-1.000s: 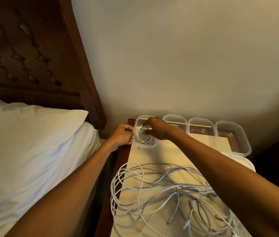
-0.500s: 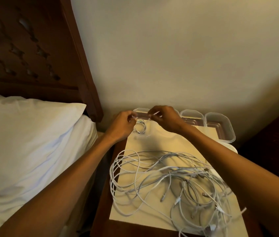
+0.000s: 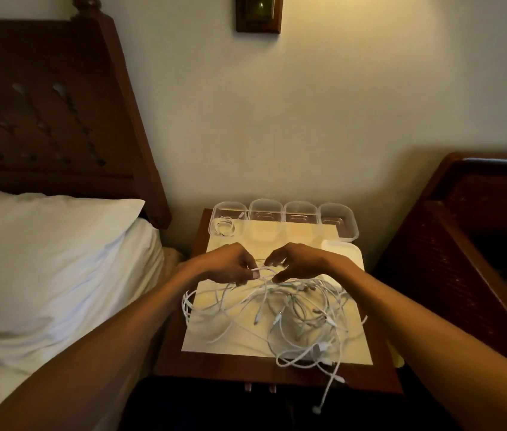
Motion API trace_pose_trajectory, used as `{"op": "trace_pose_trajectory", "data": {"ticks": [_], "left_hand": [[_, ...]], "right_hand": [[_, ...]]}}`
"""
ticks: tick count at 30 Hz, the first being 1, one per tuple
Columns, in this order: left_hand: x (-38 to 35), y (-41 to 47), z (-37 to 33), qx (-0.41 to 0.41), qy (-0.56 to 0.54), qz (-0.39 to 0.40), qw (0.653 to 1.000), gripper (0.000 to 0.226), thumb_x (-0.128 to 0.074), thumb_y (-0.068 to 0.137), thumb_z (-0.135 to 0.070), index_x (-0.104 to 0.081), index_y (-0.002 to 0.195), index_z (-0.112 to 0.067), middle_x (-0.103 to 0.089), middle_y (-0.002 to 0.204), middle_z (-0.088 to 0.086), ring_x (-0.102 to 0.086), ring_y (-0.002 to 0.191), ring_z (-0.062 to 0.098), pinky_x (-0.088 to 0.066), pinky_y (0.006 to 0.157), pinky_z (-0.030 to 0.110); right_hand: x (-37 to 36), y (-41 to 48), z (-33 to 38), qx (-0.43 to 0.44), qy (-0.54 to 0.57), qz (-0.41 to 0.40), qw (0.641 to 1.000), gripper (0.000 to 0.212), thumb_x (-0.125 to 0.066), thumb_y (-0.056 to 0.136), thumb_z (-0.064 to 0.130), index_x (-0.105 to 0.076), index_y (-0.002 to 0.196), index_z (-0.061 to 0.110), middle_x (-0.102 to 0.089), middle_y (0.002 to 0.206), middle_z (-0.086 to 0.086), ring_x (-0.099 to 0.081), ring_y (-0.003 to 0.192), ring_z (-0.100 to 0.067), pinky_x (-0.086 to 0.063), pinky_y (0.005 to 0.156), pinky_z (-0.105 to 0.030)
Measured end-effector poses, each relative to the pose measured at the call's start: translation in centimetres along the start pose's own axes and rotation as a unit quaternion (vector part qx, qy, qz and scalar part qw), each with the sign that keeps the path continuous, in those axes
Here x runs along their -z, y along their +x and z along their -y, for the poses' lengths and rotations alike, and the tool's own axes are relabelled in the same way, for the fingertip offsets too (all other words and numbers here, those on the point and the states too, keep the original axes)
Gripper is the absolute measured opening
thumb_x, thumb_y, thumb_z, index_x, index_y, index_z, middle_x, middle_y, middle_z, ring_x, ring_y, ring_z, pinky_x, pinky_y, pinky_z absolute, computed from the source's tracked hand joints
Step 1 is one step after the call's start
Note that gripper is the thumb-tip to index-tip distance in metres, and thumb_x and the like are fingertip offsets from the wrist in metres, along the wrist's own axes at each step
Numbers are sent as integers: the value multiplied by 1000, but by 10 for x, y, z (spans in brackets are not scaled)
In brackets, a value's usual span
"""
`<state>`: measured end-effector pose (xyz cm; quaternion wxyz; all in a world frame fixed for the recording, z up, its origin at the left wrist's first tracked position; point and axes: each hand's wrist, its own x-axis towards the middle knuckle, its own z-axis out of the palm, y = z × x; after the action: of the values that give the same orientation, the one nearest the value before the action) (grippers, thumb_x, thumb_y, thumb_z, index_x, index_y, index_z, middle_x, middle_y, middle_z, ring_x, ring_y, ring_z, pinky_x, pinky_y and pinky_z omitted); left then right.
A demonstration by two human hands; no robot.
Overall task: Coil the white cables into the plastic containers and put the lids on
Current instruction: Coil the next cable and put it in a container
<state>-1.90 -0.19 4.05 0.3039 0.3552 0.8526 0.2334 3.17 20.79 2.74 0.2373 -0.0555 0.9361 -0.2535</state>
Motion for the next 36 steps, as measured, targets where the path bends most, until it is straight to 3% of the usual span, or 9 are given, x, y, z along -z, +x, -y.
{"op": "trace_pose_trajectory", "data": {"ticks": [6, 8, 10, 16, 20, 25, 30, 33, 36], "left_hand": [[45, -17, -53, -38, 19, -161, 986, 14, -63, 96, -32, -74, 93, -24, -58, 67, -12, -52, 62, 7, -42, 60, 26], [63, -24, -71, -59, 37, -218, 974, 12, -66, 94, -33, -72, 86, -28, -63, 71, -10, -56, 68, 8, -42, 61, 27], [78, -31, -89, -81, 40, -260, 961, 10, -66, 94, -32, -74, 93, -26, -68, 83, -9, -60, 76, 4, -42, 63, 21], [116, -46, -131, -146, 15, -384, 912, 18, -62, 97, -29, -73, 103, -16, -67, 90, -6, -58, 79, 5, -41, 64, 16], [134, -48, -145, -143, -4, -448, 883, 15, -61, 97, -27, -70, 99, -15, -63, 83, -6, -56, 72, 3, -39, 60, 15], [157, -47, -142, -70, 14, -439, 896, 15, -57, 99, -25, -70, 96, -16, -70, 86, 2, -64, 77, 18, -51, 70, 29], [168, -53, -133, -13, 24, -353, 935, 12, -61, 98, -17, -70, 100, -10, -72, 90, 8, -67, 76, 18, -54, 70, 31], [171, -54, -138, -36, -76, -341, 936, 10, -56, 99, -8, -65, 98, -4, -70, 92, 16, -71, 80, 26, -61, 75, 35], [182, -52, -149, -91, -160, -423, 887, 12, -53, 100, -6, -63, 97, -1, -69, 95, 18, -72, 85, 29, -61, 79, 38]], "right_hand": [[22, -41, 20, 36, 37, -152, 987, 19, -61, 95, 30, -70, 106, 18, -70, 110, -1, -60, 94, -13, -47, 83, -31], [37, -53, 27, 34, 45, -185, 981, 18, -59, 96, 31, -72, 101, 18, -71, 101, -1, -61, 91, -15, -49, 82, -34], [53, -63, 35, 38, 54, -206, 976, 17, -59, 96, 33, -70, 94, 20, -70, 91, 0, -62, 84, -18, -49, 78, -36], [80, -83, 57, 20, 56, -181, 982, 27, -52, 99, 30, -69, 105, 9, -72, 101, -8, -67, 90, -21, -53, 86, -36], [88, -87, 61, 2, 90, -226, 970, 24, -48, 102, 18, -66, 104, 3, -72, 100, -9, -68, 81, -18, -53, 69, -24], [122, -98, 68, 27, 215, -372, 903, 17, -48, 100, 6, -63, 101, -3, -66, 88, -15, -64, 62, -10, -50, 53, -15], [164, -104, 78, 74, 323, -495, 803, 19, -51, 100, 13, -67, 95, 3, -60, 71, -8, -57, 62, -18, -54, 59, -33], [183, -104, 91, 77, 277, -499, 818, 22, -51, 101, 22, -69, 96, 9, -58, 67, 2, -50, 54, -8, -39, 49, -21], [192, -107, 99, 71, 254, -494, 829, 27, -49, 102, 30, -68, 97, 11, -54, 67, 5, -45, 51, -6, -33, 45, -17]]}}
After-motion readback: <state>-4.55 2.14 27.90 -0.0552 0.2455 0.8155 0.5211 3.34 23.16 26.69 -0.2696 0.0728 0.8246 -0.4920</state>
